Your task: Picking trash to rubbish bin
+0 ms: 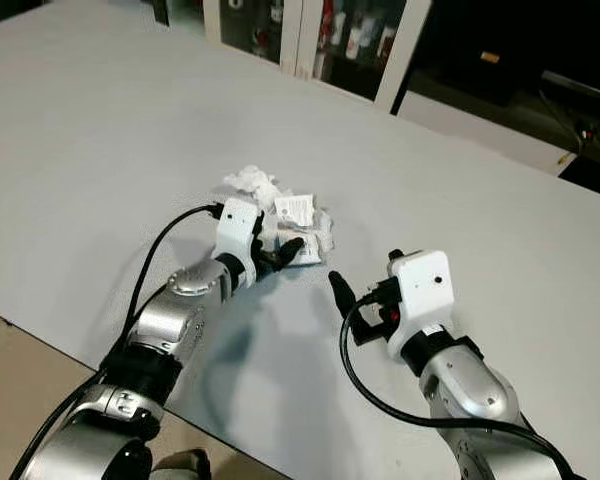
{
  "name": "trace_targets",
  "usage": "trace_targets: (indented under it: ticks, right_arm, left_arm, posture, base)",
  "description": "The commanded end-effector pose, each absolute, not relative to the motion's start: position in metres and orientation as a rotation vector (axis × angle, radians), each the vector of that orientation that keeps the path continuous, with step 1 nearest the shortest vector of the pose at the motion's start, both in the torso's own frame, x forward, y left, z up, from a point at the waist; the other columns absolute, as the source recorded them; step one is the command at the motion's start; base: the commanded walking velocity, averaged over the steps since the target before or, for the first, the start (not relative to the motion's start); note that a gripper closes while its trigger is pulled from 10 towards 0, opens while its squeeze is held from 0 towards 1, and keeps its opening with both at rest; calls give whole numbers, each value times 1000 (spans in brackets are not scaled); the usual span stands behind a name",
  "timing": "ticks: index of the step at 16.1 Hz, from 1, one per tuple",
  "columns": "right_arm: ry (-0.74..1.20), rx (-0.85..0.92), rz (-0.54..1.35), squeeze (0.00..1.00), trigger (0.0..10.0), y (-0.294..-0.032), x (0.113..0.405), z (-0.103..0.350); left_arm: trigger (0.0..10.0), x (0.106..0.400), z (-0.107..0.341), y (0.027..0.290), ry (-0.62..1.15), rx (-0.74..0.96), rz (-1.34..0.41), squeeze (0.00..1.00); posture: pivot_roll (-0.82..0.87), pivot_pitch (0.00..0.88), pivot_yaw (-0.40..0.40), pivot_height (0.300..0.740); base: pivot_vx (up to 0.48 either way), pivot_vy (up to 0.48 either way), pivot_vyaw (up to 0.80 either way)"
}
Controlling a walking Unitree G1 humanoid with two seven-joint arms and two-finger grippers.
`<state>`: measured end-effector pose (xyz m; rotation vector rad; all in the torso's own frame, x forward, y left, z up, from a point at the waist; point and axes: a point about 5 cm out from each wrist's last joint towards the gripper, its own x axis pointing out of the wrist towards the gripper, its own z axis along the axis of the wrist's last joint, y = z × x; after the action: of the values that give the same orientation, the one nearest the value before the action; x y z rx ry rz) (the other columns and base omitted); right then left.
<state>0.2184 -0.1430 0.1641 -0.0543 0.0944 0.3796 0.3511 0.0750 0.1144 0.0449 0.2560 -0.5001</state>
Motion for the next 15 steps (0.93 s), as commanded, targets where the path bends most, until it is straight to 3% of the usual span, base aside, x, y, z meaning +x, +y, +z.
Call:
trace_targets:
  ticks: [1,15]
  right_arm:
    - [89,-73,360,0,10000,-148,217,166]
    - [82,-77,347,0,10000,-149,218,166]
  left_arm:
    - [0,342,86,77,375,57,-494,0]
    - [0,345,77,83,354,60,-481,0]
  posture:
    - [43,133,-138,740]
    - [45,124,-131,740]
  base:
    - [0,0,0]
    - [0,0,0]
